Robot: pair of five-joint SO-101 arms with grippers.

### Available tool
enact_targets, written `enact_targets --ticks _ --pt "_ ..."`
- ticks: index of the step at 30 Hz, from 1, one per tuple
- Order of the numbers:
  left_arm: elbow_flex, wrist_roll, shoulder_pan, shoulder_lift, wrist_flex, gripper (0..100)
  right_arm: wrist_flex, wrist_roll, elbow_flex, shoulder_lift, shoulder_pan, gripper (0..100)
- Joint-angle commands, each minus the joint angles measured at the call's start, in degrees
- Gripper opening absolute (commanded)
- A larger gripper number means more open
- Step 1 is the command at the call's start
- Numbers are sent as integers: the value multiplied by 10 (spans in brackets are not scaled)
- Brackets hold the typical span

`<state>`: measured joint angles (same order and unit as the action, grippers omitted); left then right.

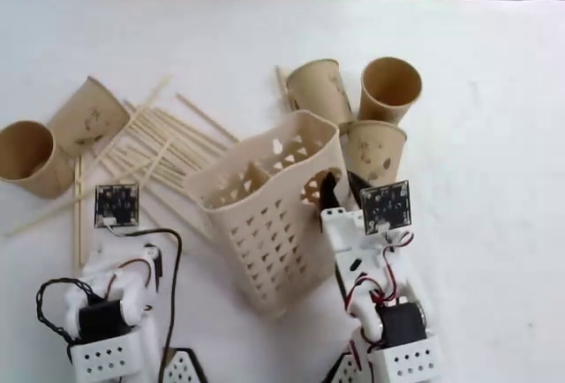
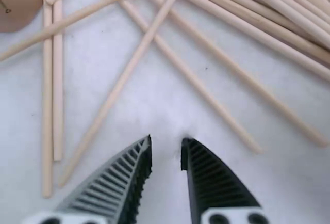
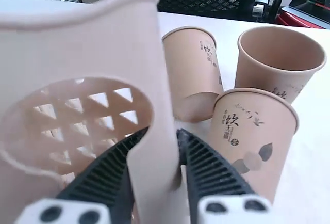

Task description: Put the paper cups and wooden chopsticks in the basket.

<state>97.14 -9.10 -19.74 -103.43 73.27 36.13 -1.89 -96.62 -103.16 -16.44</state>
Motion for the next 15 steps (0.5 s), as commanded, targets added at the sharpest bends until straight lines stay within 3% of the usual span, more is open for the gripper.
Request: enact_targets --ticks 1,9,11,15 --pt "-1 -1 -5 -4 3 110 15 -4 -3 0 7 201" --pt "-1 -1 -5 -4 3 110 18 -7 -3 0 15 65" --pt "-1 -1 -5 -4 3 110 17 -41 1 0 18 8" --pt "-1 -1 -5 -4 3 110 -15 -69 -1 0 17 19"
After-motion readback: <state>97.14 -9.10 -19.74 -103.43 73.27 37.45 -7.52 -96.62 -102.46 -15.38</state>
